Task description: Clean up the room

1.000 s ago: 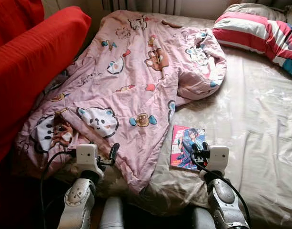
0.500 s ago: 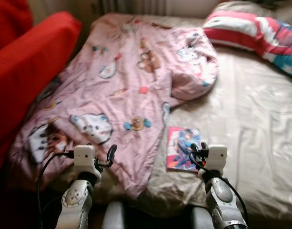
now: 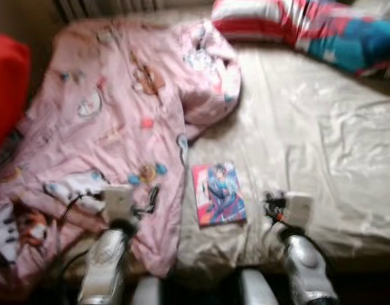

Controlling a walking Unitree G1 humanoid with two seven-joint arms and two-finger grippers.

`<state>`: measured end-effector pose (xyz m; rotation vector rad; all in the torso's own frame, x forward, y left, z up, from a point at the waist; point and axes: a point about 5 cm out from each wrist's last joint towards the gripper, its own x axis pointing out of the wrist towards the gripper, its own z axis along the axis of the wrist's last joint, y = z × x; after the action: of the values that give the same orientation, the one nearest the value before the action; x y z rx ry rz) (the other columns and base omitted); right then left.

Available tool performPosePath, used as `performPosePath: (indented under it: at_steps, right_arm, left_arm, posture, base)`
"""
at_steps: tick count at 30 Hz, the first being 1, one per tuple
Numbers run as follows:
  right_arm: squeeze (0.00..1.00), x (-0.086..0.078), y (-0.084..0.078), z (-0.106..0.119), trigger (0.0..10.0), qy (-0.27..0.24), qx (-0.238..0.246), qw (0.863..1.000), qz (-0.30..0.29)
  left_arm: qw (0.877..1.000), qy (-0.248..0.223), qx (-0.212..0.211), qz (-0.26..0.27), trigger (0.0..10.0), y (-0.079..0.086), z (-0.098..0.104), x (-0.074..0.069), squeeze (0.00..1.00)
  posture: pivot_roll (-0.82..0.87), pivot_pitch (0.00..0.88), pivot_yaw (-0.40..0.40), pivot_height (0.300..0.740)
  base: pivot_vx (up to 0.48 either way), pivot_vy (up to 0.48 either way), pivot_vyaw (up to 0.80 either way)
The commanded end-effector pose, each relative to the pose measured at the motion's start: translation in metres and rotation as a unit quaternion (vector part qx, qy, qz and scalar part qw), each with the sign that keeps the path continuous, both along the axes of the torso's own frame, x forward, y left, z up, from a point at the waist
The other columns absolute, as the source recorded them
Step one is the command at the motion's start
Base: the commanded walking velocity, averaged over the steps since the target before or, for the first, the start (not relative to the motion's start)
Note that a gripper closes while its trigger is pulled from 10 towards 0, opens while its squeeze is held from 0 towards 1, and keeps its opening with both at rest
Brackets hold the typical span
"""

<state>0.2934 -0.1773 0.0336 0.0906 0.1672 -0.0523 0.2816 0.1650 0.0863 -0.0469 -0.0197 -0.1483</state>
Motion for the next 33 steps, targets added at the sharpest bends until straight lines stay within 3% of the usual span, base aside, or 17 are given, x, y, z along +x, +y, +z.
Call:
performPosePath:
  at_steps: [1, 14, 15, 16, 22, 23, 33]
  right_arm:
    - [0.0, 0.002, 0.016, -0.003, 10.0, 0.011, 0.013, 1.0, 0.022]
    - [0.02, 0.034, 0.042, 0.014, 10.0, 0.011, 0.056, 0.996, 0.068]
    - [0.96, 0.036, 0.043, 0.016, 10.0, 0.008, 0.059, 0.996, 0.067]
    - [1.0, 0.038, 0.044, 0.019, 10.0, 0.003, 0.06, 0.996, 0.061]
    - [1.0, 0.04, 0.04, 0.017, 10.0, 0.01, 0.073, 0.997, 0.025]
    - [0.0, 0.038, 0.038, 0.015, 10.0, 0.015, 0.076, 0.997, 0.017]
    - [0.0, 0.032, 0.024, 0.007, 10.0, 0.019, 0.095, 0.995, -0.037]
  left_arm:
    - [0.999, 0.023, 0.003, 0.026, 10.0, 0.016, -0.01, -0.01, 0.0]
    - [0.999, 0.024, 0.019, 0.024, 10.0, 0.024, -0.003, -0.019, 0.0]
    - [0.999, 0.025, 0.02, 0.025, 10.0, 0.025, -0.003, -0.02, 0.0]
    - [0.999, 0.027, 0.022, 0.026, 10.0, 0.026, -0.003, -0.023, 0.0]
    - [0.999, 0.038, 0.027, 0.025, 10.0, 0.028, -0.003, -0.031, 0.0]
    - [0.998, 0.04, 0.028, 0.026, 10.0, 0.029, -0.003, -0.034, 0.0]
    - [0.997, 0.055, 0.035, 0.034, 10.0, 0.034, -0.004, -0.045, 0.0]
  posture:
    - [0.02, 0.232, 0.06, 0.621]
    - [0.08, 0.29, 0.099, 0.621]
    - [0.08, 0.295, 0.101, 0.621]
    - [0.09, 0.311, 0.107, 0.621]
    - [0.1, 0.339, 0.117, 0.621]
    - [0.11, 0.351, 0.12, 0.621]
    - [0.13, 0.377, 0.125, 0.621]
  base:
    - [0.0, 0.0, 0.0]
    - [0.0, 0.0, 0.0]
    - [0.0, 0.0, 0.0]
    - [0.0, 0.0, 0.0]
    - [0.0, 0.0, 0.0]
    - [0.0, 0.0, 0.0]
    - [0.0, 0.0, 0.0]
